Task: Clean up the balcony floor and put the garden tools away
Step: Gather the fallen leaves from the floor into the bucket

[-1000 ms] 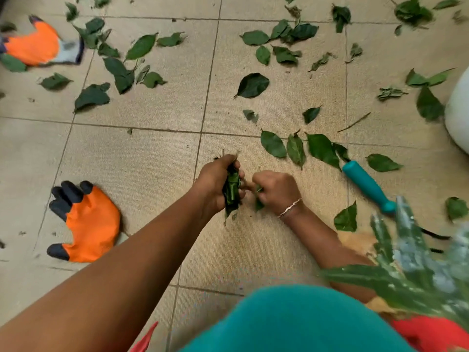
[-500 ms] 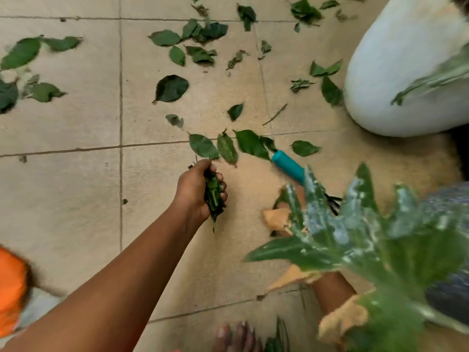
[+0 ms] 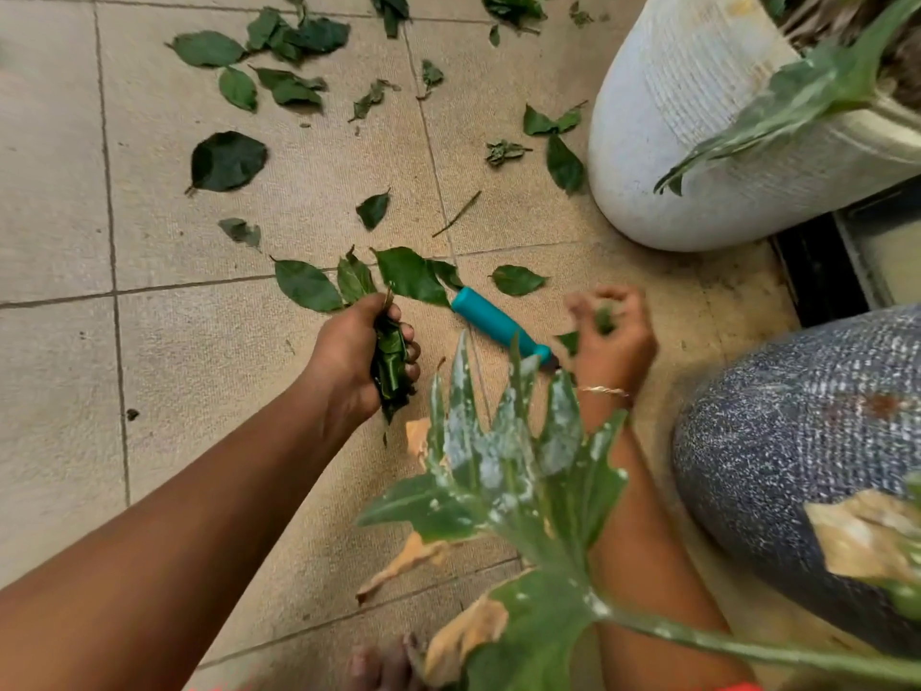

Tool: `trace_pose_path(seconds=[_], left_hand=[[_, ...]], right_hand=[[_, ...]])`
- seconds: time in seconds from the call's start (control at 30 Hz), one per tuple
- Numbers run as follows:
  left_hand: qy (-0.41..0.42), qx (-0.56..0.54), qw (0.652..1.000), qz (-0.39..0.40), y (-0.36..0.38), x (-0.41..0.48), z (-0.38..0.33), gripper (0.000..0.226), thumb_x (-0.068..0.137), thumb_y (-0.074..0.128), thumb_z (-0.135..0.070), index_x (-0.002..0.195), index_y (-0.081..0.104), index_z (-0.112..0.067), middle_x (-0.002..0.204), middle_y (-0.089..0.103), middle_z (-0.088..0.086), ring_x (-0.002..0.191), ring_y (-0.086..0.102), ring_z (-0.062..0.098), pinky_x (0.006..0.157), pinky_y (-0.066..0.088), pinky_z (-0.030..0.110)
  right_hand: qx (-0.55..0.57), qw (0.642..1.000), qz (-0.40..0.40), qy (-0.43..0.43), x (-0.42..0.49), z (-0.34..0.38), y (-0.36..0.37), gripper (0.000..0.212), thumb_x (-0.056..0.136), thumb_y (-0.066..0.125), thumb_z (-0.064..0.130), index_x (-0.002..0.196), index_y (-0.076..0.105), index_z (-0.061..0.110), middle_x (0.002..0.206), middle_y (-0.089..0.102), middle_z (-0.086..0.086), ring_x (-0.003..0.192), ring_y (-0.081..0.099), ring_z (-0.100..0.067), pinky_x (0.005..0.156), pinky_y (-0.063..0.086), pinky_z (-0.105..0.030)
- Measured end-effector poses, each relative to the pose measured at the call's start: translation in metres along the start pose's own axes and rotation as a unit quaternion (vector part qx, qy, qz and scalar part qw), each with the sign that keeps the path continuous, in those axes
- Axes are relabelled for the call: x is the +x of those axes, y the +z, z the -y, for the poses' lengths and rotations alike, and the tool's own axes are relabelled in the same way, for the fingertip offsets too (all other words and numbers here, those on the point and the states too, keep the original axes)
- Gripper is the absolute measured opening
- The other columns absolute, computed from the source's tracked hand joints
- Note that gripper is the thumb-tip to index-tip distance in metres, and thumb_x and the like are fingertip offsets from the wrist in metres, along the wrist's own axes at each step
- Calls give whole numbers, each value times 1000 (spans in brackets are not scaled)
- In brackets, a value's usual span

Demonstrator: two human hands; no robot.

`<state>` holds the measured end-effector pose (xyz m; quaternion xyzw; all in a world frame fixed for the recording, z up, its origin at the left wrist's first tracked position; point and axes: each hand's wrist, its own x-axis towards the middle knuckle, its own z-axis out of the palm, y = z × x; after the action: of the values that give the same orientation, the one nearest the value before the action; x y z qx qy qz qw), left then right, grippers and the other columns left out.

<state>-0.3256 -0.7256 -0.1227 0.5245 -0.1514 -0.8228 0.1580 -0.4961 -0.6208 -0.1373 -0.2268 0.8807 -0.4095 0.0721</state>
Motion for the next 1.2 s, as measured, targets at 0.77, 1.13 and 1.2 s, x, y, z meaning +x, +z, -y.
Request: trace_pose_path(seconds=[0.77, 1.13, 1.2], left_hand=[[33, -55, 998, -22, -26, 7, -16, 36, 98, 40, -27, 64, 42, -17, 47, 44, -1, 37, 39, 10, 37, 34, 13], [75, -107, 987, -92, -67, 12, -35, 32, 94, 42, -23, 63, 43, -17, 45, 45, -1, 35, 39, 11, 38, 33, 14], [82, -111, 985, -103, -73, 13, -41, 32, 94, 43, -23, 63, 44, -17, 46, 46, -1, 36, 40, 11, 38, 33, 15]], right_hand=[[-207, 922, 301, -129, 61, 16, 52, 24, 79, 72, 19, 99, 61, 11, 96, 64, -6, 90, 57, -20, 72, 38, -22], [-174, 907, 343, -173, 56, 47, 89, 67, 67, 77, 45, 122, 49, 18, 116, 44, -7, 99, 48, -18, 82, 40, -24], [-248, 866, 372, -223, 50, 59, 99, 87, 61, 75, 58, 133, 40, 25, 122, 37, -8, 103, 50, -23, 85, 43, -30]])
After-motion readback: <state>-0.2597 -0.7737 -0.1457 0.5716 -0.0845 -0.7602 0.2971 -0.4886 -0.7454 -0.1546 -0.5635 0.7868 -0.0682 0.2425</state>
